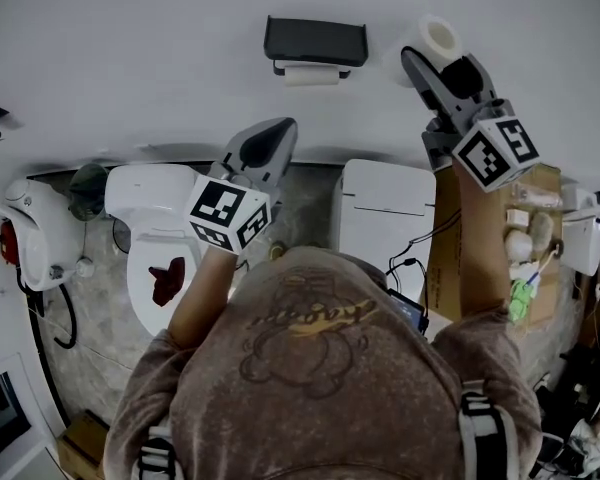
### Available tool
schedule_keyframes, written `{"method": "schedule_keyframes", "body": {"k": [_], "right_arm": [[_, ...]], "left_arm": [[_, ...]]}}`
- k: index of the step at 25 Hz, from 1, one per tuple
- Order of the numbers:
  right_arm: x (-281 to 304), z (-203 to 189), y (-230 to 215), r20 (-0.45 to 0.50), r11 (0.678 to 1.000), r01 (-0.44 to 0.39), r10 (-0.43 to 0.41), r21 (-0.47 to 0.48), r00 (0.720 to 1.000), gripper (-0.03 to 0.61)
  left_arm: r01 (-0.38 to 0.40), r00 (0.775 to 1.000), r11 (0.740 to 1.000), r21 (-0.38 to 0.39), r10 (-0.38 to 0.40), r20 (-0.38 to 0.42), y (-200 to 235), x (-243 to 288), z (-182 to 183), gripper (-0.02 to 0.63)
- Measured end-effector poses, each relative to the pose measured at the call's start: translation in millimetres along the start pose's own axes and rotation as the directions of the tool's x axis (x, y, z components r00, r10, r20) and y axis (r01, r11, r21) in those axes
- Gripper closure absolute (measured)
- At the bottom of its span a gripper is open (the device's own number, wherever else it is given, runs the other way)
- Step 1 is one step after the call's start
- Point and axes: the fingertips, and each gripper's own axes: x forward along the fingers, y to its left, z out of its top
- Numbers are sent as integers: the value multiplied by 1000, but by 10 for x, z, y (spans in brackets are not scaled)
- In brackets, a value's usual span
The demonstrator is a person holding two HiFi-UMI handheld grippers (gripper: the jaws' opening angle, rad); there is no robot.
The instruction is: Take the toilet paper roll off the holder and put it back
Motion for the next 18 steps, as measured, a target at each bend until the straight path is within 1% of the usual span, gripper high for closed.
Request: {"method": "schedule_keyframes", "body": {"k": [5, 8, 14, 18], "right_arm": [[-326, -221, 40, 0, 998, 58, -58, 37, 998, 287], [-475, -391, 90, -20, 996, 81, -80, 45, 997, 287], [-695, -802, 249, -66, 991, 111, -107, 72, 992, 287], [-777, -1024, 369, -87, 990, 120, -114, 73, 990, 288]], "left_arm": [[23, 1000, 1000, 1, -23, -4, -77, 59, -30, 594], [35, 999, 999, -1, -35, -7, -117, 90, -49, 594], [44, 999, 999, -9, -44, -14, -169, 114, -95, 594], [46, 999, 999, -14, -46, -19, -187, 108, -130, 594]]}}
